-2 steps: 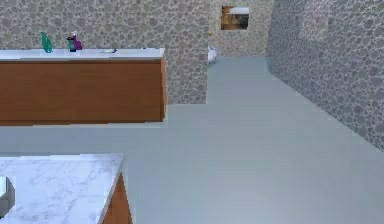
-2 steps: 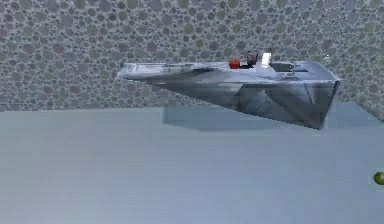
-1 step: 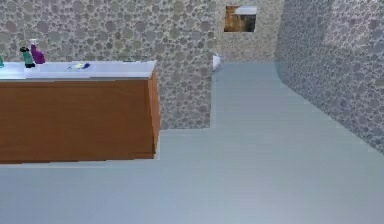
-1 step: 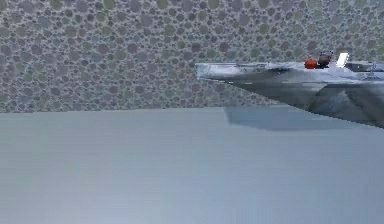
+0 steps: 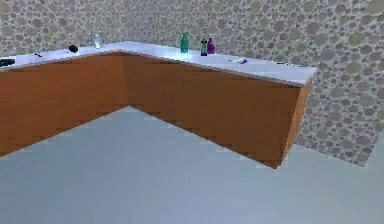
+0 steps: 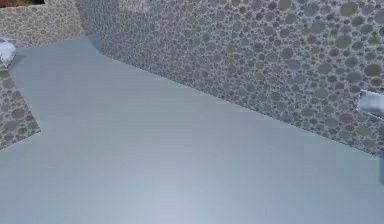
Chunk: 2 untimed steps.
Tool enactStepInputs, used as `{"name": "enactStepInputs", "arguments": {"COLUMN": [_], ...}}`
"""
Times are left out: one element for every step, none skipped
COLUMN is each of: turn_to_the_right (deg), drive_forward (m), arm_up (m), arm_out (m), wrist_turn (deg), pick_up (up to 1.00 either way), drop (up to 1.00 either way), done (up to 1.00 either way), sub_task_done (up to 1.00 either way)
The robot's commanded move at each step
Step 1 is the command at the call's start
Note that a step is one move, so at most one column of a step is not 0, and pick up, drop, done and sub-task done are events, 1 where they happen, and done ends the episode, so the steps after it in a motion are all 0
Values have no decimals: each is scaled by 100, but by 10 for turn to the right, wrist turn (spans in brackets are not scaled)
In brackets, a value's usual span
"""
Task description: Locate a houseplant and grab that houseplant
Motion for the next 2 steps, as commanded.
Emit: {"name": "enactStepInputs", "arguments": {"turn_to_the_right": [0, -450], "drive_forward": [20, 0], "arm_up": [0, 0], "arm_out": [0, 0], "wrist_turn": [0, 0], "pick_up": [0, 0], "drop": [0, 0], "done": [0, 0], "sub_task_done": [0, 0]}}
